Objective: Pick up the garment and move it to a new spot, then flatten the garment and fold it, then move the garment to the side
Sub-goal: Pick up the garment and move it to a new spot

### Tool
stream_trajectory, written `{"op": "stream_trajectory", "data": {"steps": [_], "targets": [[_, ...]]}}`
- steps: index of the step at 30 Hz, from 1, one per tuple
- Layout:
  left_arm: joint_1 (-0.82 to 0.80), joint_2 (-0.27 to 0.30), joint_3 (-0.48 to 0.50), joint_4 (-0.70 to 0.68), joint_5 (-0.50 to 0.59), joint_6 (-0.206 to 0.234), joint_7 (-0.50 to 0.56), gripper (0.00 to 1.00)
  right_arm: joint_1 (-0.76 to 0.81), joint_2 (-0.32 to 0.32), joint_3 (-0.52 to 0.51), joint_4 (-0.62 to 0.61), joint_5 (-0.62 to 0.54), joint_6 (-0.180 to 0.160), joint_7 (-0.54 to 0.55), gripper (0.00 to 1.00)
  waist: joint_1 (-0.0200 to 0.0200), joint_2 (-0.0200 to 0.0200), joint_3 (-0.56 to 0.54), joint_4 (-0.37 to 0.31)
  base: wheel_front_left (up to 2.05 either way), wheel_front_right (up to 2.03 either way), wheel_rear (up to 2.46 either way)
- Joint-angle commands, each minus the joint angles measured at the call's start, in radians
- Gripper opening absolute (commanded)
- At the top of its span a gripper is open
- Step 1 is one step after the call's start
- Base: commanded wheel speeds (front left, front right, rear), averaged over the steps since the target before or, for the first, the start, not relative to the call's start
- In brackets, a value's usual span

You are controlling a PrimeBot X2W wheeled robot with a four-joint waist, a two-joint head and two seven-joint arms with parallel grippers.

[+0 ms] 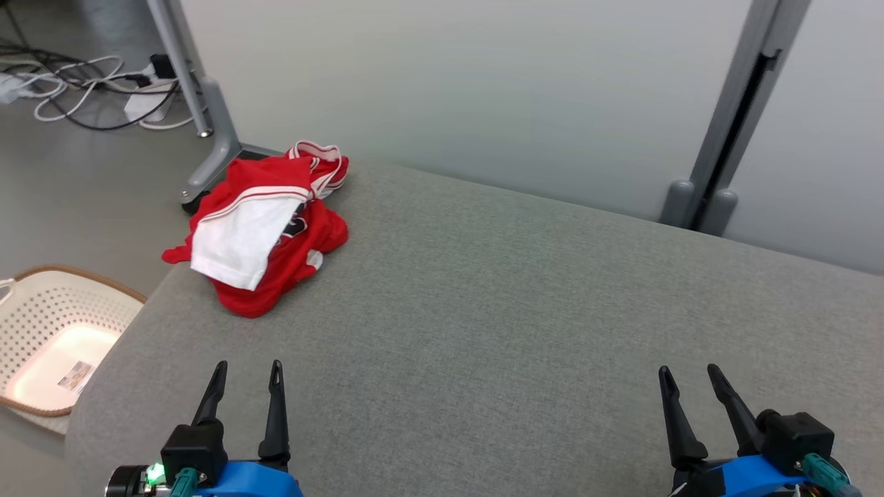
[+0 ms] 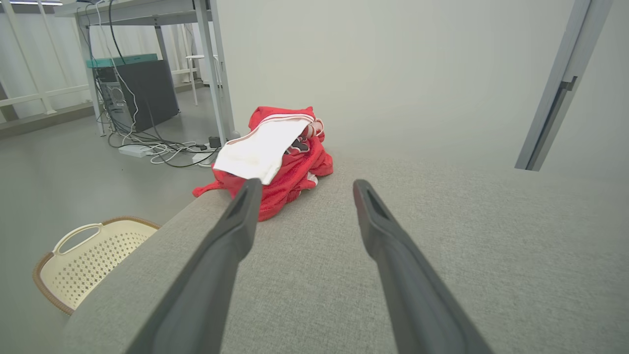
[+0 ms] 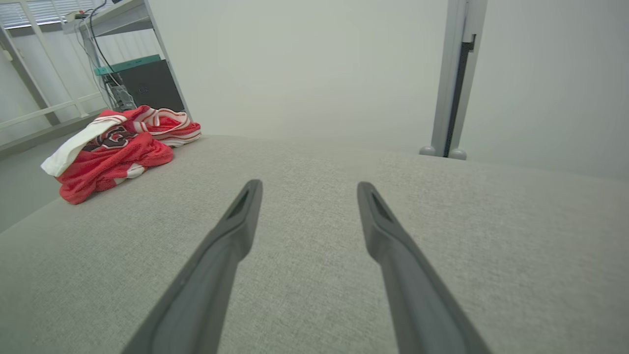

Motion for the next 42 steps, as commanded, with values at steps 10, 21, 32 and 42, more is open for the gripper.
{"op": "stream_trajectory", "data": {"steps": [10, 21, 32, 42], "targets": [[0.009, 0.006, 0.005, -0.025, -0.014, 0.014, -0.004, 1.00, -0.017, -0.006, 0.015, 0.003, 0.002, 0.000, -0.006, 1.00, 0.0000, 0.0000, 0.056, 0.133, 0.00, 0.00, 0.00], [-0.032, -0.010, 0.016, -0.061, -0.076, -0.015, 0.022, 1.00, -0.024, -0.006, 0.016, 0.003, 0.001, 0.000, -0.002, 1.00, 0.0000, 0.0000, 0.065, 0.115, 0.00, 0.00, 0.00], [-0.445, 0.137, 0.107, -0.159, -0.241, -0.110, 0.428, 1.00, -0.075, -0.006, 0.027, -0.059, -0.033, 0.000, 0.025, 1.00, 0.0000, 0.0000, 0.197, 0.029, 0.00, 0.00, 0.00], [-0.716, 0.339, 0.272, 0.097, -0.337, -0.076, 0.634, 1.00, -0.153, -0.005, 0.046, -0.202, -0.109, 0.000, 0.083, 1.00, 0.0000, 0.0000, 0.446, -0.152, 0.00, 0.00, 0.00]]}}
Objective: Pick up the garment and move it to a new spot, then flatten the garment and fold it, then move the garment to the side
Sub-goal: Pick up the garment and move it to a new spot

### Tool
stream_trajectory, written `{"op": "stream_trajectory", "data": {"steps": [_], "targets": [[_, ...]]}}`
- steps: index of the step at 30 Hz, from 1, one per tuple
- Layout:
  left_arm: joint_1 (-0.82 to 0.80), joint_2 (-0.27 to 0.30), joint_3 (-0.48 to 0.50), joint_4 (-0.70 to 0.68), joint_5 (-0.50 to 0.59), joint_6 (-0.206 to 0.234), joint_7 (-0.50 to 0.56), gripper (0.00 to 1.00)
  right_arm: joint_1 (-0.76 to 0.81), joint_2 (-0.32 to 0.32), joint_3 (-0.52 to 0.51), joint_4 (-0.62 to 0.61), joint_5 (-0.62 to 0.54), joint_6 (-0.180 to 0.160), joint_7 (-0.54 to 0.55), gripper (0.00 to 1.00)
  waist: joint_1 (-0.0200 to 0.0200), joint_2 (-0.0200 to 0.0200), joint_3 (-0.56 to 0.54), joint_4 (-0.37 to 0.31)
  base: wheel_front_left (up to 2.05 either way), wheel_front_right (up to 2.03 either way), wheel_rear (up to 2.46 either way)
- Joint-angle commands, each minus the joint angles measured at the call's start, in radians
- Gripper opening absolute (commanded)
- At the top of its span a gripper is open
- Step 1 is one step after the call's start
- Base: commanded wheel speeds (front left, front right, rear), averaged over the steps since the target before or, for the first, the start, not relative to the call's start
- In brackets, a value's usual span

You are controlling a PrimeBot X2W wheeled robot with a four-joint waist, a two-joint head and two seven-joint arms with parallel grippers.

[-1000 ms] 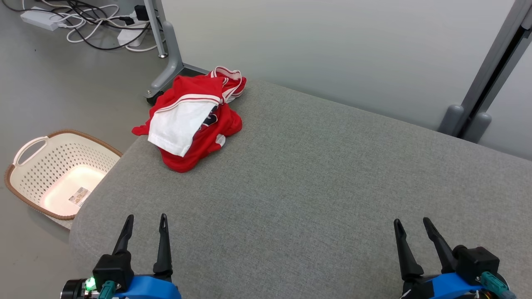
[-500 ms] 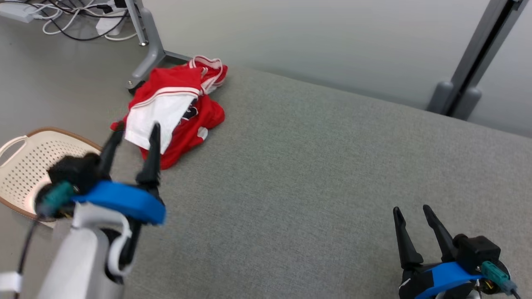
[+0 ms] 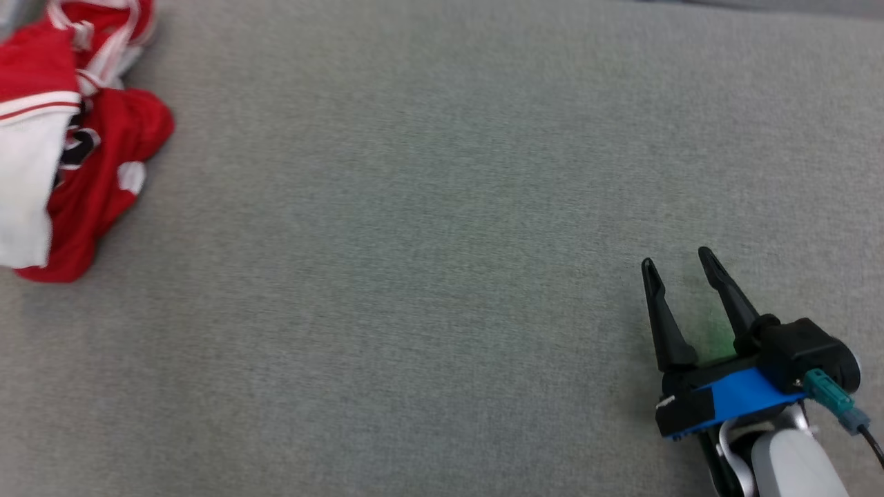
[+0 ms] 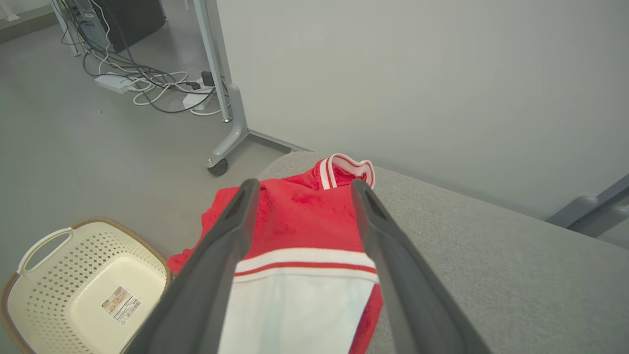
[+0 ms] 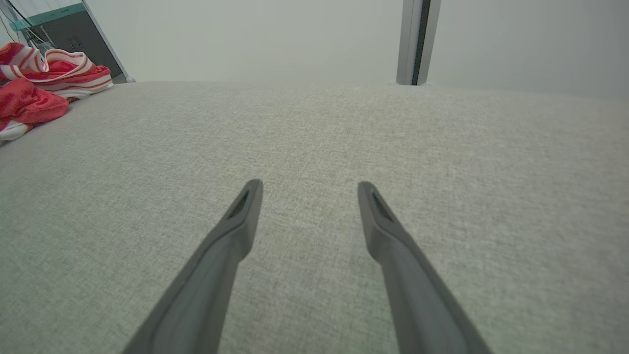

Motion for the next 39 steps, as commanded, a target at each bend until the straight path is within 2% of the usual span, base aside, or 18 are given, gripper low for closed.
{"op": "stream_trajectory", "data": {"steps": [1, 6, 10, 13, 14, 15, 16, 20, 23, 26, 27, 32, 36, 39], "targets": [[-0.021, 0.030, 0.017, 0.027, -0.004, 0.005, 0.013, 1.00, -0.019, -0.005, 0.006, -0.027, -0.017, 0.000, 0.006, 1.00, -0.0004, 0.0000, 0.035, -0.024, 0.00, 0.00, 0.00], [-0.002, 0.088, 0.062, 0.067, 0.005, 0.066, 0.046, 1.00, -0.027, -0.004, 0.005, -0.112, -0.036, 0.000, 0.026, 1.00, -0.0004, 0.0000, 0.126, -0.091, 0.00, 0.00, 0.00], [0.000, 0.111, 0.100, 0.107, -0.033, 0.064, 0.058, 1.00, -0.018, -0.005, 0.007, -0.151, -0.035, 0.000, 0.029, 1.00, -0.0004, 0.0000, 0.176, -0.125, 0.00, 0.00, 0.00], [0.012, 0.114, 0.110, 0.137, -0.044, 0.084, 0.086, 1.00, -0.010, -0.004, 0.013, -0.155, -0.030, 0.000, 0.022, 1.00, -0.0004, 0.0000, 0.185, -0.142, 0.00, 0.00, 0.00], [0.015, 0.113, 0.112, 0.146, -0.050, 0.088, 0.103, 0.83, -0.010, -0.004, 0.016, -0.154, -0.027, 0.000, 0.020, 1.00, -0.0004, 0.0000, 0.184, -0.148, 0.00, 0.00, 0.00], [0.017, 0.111, 0.111, 0.150, -0.057, 0.085, 0.119, 0.30, -0.009, -0.005, 0.016, -0.152, -0.024, 0.000, 0.018, 1.00, -0.0004, 0.0000, 0.183, -0.153, 0.00, 0.00, 0.00], [0.019, 0.110, 0.114, 0.150, -0.063, 0.084, 0.127, 0.00, -0.008, -0.005, 0.017, -0.150, -0.022, 0.000, 0.014, 1.00, -0.0004, 0.0000, 0.180, -0.158, 0.00, 0.00, 0.00], [0.032, 0.111, 0.120, 0.133, -0.067, 0.088, 0.116, 0.00, -0.007, -0.004, 0.016, -0.137, -0.017, 0.000, -0.010, 1.00, -0.0004, 0.0000, 0.156, -0.171, 0.00, 0.00, 0.00], [0.031, 0.123, 0.108, 0.109, -0.053, 0.076, 0.091, 0.00, 0.000, -0.004, 0.008, -0.117, -0.012, 0.000, -0.030, 1.00, -0.0004, 0.0000, 0.115, -0.175, 0.00, 0.00, 0.00], [0.016, 0.142, 0.087, 0.079, -0.037, 0.057, 0.080, 0.00, 0.012, -0.004, 0.003, -0.084, -0.007, 0.000, -0.048, 1.00, -0.0004, 0.0000, 0.048, -0.176, 0.00, 0.00, 0.00], [0.005, 0.150, 0.073, 0.050, -0.029, 0.038, 0.085, 0.00, 0.022, -0.004, 0.002, -0.064, -0.002, 0.000, -0.056, 1.00, -0.0004, 0.0000, -0.001, -0.177, 0.00, 0.00, 0.00], [-0.052, 0.171, 0.008, -0.043, -0.004, -0.001, 0.123, 0.00, 0.060, -0.004, 0.001, -0.015, 0.022, 0.000, -0.069, 1.00, -0.0004, 0.0000, -0.131, -0.181, 0.00, 0.00, 0.00], [-0.131, 0.155, -0.056, -0.142, -0.005, -0.038, 0.152, 0.00, 0.083, -0.004, -0.006, 0.013, 0.043, 0.000, -0.078, 1.00, -0.0004, 0.0000, -0.214, -0.187, 0.00, 0.00, 0.00], [-0.203, 0.104, -0.123, -0.216, -0.011, -0.054, 0.177, 0.00, 0.093, -0.004, -0.007, 0.024, 0.060, 0.000, -0.081, 1.00, -0.0004, 0.0000, -0.261, -0.198, 0.00, 0.00, 0.00]]}}
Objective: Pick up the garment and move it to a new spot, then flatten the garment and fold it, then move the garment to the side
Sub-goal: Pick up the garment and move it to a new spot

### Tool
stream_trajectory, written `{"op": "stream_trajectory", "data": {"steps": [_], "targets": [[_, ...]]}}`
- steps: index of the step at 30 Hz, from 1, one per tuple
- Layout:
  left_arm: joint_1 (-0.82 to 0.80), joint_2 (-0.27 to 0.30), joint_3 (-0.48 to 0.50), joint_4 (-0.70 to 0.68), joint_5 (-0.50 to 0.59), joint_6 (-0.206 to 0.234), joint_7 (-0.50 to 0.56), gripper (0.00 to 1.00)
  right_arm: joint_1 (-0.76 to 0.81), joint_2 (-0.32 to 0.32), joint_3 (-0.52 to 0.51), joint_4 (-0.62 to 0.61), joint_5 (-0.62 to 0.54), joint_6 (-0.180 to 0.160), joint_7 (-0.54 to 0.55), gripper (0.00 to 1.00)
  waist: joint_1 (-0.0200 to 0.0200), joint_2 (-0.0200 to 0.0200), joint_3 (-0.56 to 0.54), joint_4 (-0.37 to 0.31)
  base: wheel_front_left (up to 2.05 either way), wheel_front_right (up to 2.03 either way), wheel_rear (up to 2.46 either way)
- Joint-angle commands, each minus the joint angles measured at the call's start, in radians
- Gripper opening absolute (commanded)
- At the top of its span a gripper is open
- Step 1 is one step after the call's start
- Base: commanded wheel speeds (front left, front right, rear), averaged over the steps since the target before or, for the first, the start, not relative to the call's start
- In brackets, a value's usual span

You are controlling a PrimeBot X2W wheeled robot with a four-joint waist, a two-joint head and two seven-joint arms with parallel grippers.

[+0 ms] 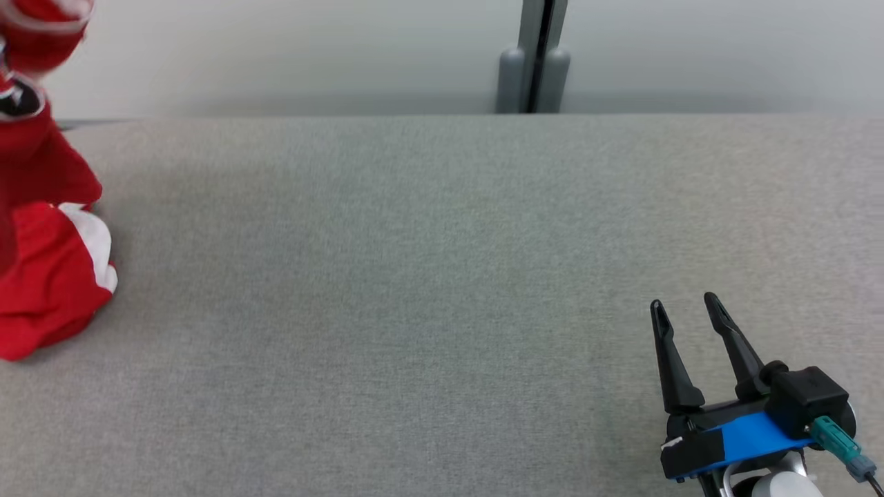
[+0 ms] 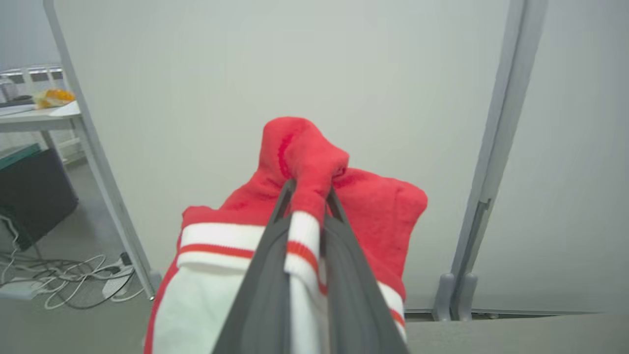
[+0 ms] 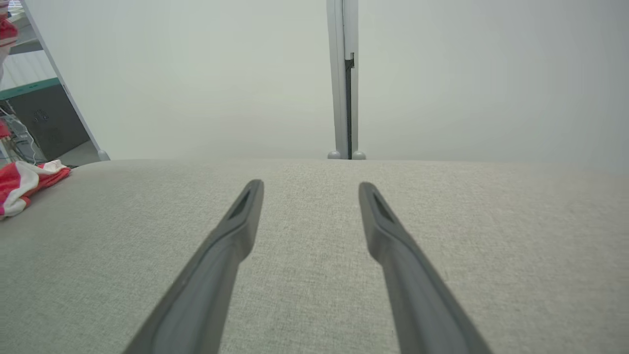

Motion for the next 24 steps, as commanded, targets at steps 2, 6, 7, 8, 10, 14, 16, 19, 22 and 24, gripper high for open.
{"op": "stream_trajectory", "data": {"steps": [2, 6, 7, 8, 10, 14, 16, 19, 22, 24], "targets": [[-0.063, -0.055, -0.058, -0.054, -0.019, -0.015, 0.022, 0.00, 0.015, -0.004, 0.002, 0.012, 0.018, 0.000, -0.009, 1.00, 0.0004, 0.0000, -0.071, -0.050, 0.00, 0.00, 0.00], [-0.122, -0.118, -0.144, -0.118, -0.031, -0.032, 0.037, 0.00, 0.016, -0.004, 0.005, 0.016, 0.034, 0.000, -0.012, 1.00, 0.0004, 0.0000, -0.091, -0.079, 0.00, 0.00, 0.00], [-0.128, -0.134, -0.166, -0.133, -0.035, -0.034, 0.039, 0.00, 0.015, -0.004, 0.006, 0.016, 0.035, 0.000, -0.011, 1.00, 0.0004, 0.0000, -0.089, -0.088, 0.00, 0.00, 0.00], [-0.132, -0.151, -0.188, -0.145, -0.041, -0.036, 0.036, 0.00, 0.014, -0.004, 0.005, 0.015, 0.039, 0.000, -0.011, 1.00, 0.0004, 0.0000, -0.086, -0.095, 0.00, 0.00, 0.00], [-0.132, -0.182, -0.231, -0.166, -0.052, -0.041, 0.035, 0.00, 0.007, -0.004, 0.004, 0.013, 0.042, 0.000, -0.009, 1.00, 0.0004, 0.0000, -0.076, -0.114, 0.00, 0.00, 0.00], [-0.082, -0.246, -0.313, -0.186, -0.077, -0.043, 0.019, 0.00, -0.021, -0.004, 0.016, 0.009, 0.048, 0.000, -0.010, 1.00, 0.0004, 0.0000, -0.045, -0.157, 0.00, 0.00, 0.00], [-0.045, -0.282, -0.351, -0.188, -0.085, -0.045, -0.013, 0.00, -0.028, -0.004, 0.018, 0.011, 0.054, 0.000, -0.012, 1.00, 0.0004, 0.0000, -0.029, -0.176, 0.00, 0.00, 0.00], [0.047, -0.331, -0.396, -0.163, -0.085, -0.046, -0.084, 0.00, -0.041, -0.004, 0.026, 0.016, 0.064, 0.000, -0.019, 1.00, 0.0004, 0.0000, -0.004, -0.204, 0.00, 0.00, 0.00], [0.124, -0.368, -0.421, -0.113, -0.092, -0.043, -0.141, 0.00, -0.053, -0.004, 0.035, 0.020, 0.071, 0.000, -0.022, 1.00, 0.0004, 0.0000, 0.013, -0.222, 0.00, 0.00, 0.00], [0.192, -0.394, -0.443, -0.047, -0.075, -0.034, -0.207, 0.00, -0.059, -0.004, 0.050, 0.027, 0.077, 0.000, -0.024, 1.00, 0.0004, 0.0000, 0.024, -0.244, 0.00, 0.00, 0.00]]}}
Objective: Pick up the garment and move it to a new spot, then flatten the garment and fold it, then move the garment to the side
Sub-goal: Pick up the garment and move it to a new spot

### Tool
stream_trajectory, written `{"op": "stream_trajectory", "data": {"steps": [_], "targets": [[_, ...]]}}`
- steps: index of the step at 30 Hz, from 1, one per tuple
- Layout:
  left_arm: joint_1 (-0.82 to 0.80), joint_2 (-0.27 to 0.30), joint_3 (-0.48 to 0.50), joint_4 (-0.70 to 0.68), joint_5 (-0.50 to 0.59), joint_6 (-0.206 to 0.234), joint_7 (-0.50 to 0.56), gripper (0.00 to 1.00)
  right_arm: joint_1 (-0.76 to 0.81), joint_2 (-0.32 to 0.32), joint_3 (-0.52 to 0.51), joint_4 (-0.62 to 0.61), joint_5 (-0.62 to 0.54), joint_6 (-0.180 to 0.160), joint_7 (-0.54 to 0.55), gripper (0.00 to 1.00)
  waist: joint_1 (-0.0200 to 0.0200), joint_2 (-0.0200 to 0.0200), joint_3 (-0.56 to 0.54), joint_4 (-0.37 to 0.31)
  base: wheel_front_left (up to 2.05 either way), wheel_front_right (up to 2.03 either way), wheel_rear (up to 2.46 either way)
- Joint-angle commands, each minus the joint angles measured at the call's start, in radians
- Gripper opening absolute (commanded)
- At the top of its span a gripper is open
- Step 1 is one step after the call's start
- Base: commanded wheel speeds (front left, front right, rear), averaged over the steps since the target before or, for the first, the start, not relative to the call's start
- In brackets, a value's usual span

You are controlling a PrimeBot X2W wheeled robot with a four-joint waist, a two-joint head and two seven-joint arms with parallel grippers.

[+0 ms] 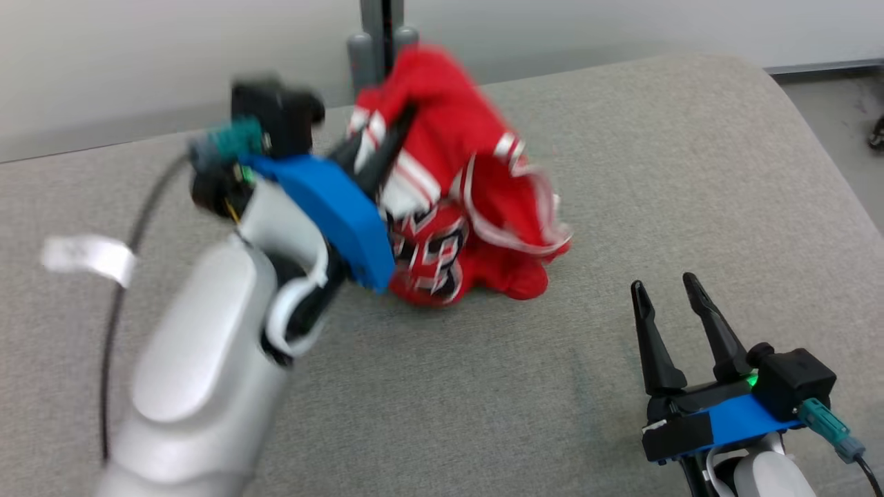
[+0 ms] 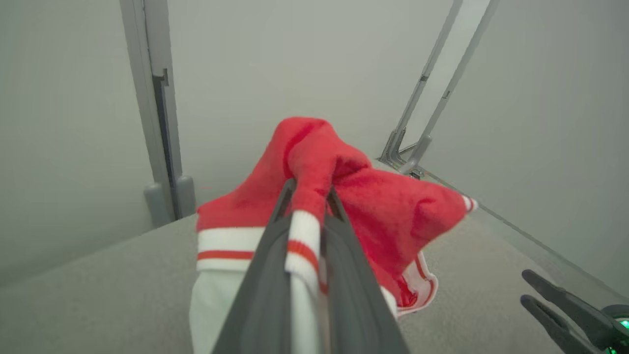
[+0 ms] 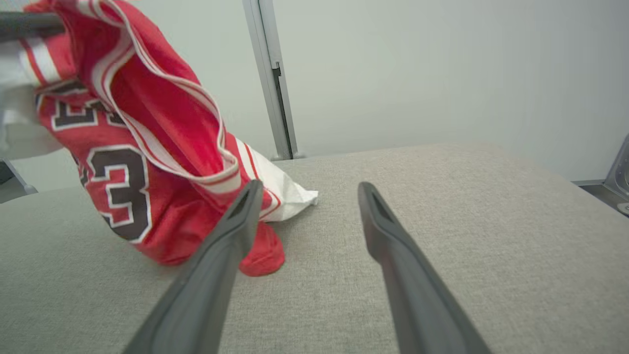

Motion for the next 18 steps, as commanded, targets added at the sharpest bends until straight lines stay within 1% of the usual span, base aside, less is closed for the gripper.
{"op": "stream_trajectory", "data": {"steps": [1, 2, 3, 4, 5, 6, 9, 11, 13, 16, 18], "targets": [[0.068, -0.031, -0.008, 0.074, 0.001, 0.017, -0.070, 0.00, -0.015, -0.004, 0.008, 0.008, 0.008, 0.000, -0.008, 1.00, -0.0003, 0.0000, 0.005, -0.020, 0.00, 0.00, 0.00], [0.091, -0.040, -0.016, 0.114, 0.013, 0.021, -0.101, 0.03, -0.020, -0.004, 0.012, 0.010, 0.008, 0.000, -0.010, 1.00, -0.0003, 0.0000, 0.009, -0.026, 0.00, 0.00, 0.00], [0.120, -0.052, -0.023, 0.155, 0.017, 0.027, -0.127, 0.15, -0.023, -0.004, 0.012, 0.012, 0.008, 0.000, -0.012, 1.00, -0.0003, 0.0000, 0.012, -0.028, 0.00, 0.00, 0.00], [0.135, -0.057, -0.041, 0.196, 0.035, 0.027, -0.148, 0.42, -0.026, -0.004, 0.014, 0.014, 0.008, 0.000, -0.012, 1.00, -0.0003, 0.0000, 0.016, -0.029, 0.00, 0.00, 0.00], [0.147, -0.064, -0.050, 0.234, 0.047, 0.028, -0.172, 0.85, -0.028, -0.004, 0.014, 0.019, 0.008, 0.000, -0.013, 1.00, -0.0003, 0.0000, 0.017, -0.029, 0.00, 0.00, 0.00], [0.155, -0.070, -0.061, 0.270, 0.058, 0.030, -0.190, 1.00, -0.031, -0.004, 0.017, 0.021, 0.006, 0.000, -0.014, 1.00, -0.0003, 0.0000, 0.016, -0.028, 0.00, 0.00, 0.00], [0.169, -0.093, -0.080, 0.344, 0.069, 0.026, -0.250, 1.00, -0.032, -0.004, 0.017, 0.031, 0.007, 0.000, -0.017, 1.00, -0.0003, 0.0000, 0.008, -0.015, 0.00, 0.00, 0.00], [0.180, -0.103, -0.078, 0.361, 0.060, 0.022, -0.298, 1.00, -0.026, -0.004, 0.009, 0.036, 0.007, 0.000, -0.018, 1.00, -0.0003, 0.0000, -0.005, 0.001, 0.00, 0.00, 0.00], [0.187, -0.109, -0.061, 0.349, 0.043, 0.018, -0.363, 1.00, -0.023, -0.004, 0.002, 0.041, 0.004, 0.000, -0.019, 1.00, -0.0003, 0.0000, -0.020, 0.020, 0.00, 0.00, 0.00], [0.217, -0.101, -0.035, 0.314, 0.032, 0.014, -0.464, 1.00, -0.010, -0.004, -0.012, 0.042, -0.003, 0.000, -0.020, 1.00, -0.0003, 0.0000, -0.046, 0.055, 0.00, 0.00, 0.00], [0.244, -0.078, -0.019, 0.288, 0.042, 0.023, -0.521, 1.00, 0.002, -0.004, -0.020, 0.043, -0.006, 0.000, -0.018, 1.00, -0.0003, 0.0000, -0.065, 0.079, 0.00, 0.00, 0.00]]}}
